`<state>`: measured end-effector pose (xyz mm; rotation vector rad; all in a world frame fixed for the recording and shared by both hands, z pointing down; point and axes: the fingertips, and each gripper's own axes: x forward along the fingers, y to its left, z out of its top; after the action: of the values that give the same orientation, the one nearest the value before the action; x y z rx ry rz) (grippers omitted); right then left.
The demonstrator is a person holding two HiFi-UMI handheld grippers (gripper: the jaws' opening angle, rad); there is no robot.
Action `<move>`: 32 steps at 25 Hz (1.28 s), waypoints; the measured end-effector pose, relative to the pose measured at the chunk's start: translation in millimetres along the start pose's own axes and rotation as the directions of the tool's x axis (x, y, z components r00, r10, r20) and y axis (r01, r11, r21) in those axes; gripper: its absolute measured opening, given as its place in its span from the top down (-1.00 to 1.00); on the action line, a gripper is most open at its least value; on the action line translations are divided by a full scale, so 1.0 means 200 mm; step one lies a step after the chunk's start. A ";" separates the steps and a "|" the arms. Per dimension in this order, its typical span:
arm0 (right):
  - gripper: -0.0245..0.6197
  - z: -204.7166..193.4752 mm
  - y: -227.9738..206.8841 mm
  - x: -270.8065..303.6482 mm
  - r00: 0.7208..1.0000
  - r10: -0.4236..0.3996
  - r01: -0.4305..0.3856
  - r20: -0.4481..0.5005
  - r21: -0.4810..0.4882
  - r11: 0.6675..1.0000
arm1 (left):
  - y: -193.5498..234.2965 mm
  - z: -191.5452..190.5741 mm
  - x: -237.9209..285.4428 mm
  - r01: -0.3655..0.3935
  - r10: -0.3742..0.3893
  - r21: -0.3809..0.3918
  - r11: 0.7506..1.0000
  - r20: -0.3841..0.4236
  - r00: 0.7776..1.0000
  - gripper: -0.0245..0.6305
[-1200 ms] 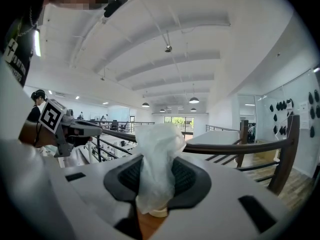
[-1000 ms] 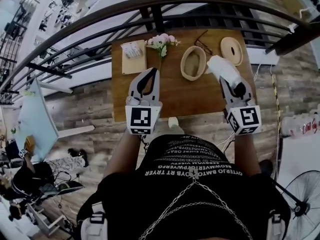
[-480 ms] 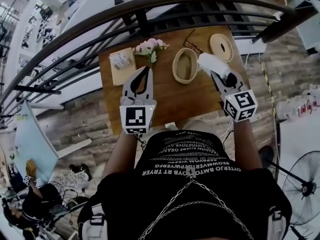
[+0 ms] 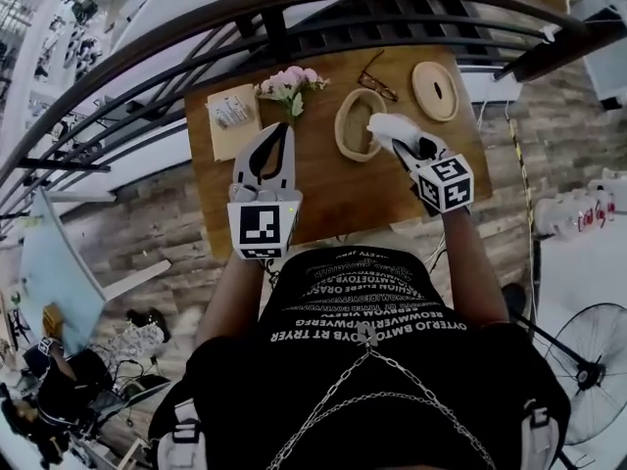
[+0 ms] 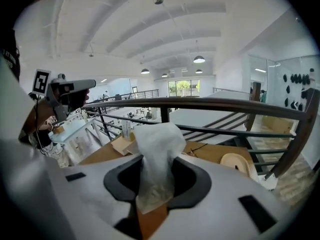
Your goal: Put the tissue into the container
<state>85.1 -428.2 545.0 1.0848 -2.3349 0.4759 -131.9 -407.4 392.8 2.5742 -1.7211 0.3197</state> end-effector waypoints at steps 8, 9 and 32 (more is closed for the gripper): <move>0.55 -0.23 -0.08 0.43 0.979 0.129 -0.131 -0.157 0.001 0.991 | 0.09 -0.05 0.15 -0.054 0.055 0.021 0.998 -0.059 0.997 0.83; 0.55 -0.26 -0.09 0.48 0.973 0.144 -0.146 -0.178 0.006 0.989 | 0.10 -0.06 0.17 -0.061 0.062 0.025 0.998 -0.071 0.996 0.83; 0.25 -0.57 -0.19 1.03 0.885 0.198 -0.257 -0.421 -0.089 0.962 | 0.19 -0.26 0.45 -0.145 0.142 0.004 0.989 -0.226 0.964 0.83</move>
<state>36.8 -516.4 760.1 0.5748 -2.0873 0.5533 -141.4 -497.9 456.3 2.3022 -1.8204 0.5795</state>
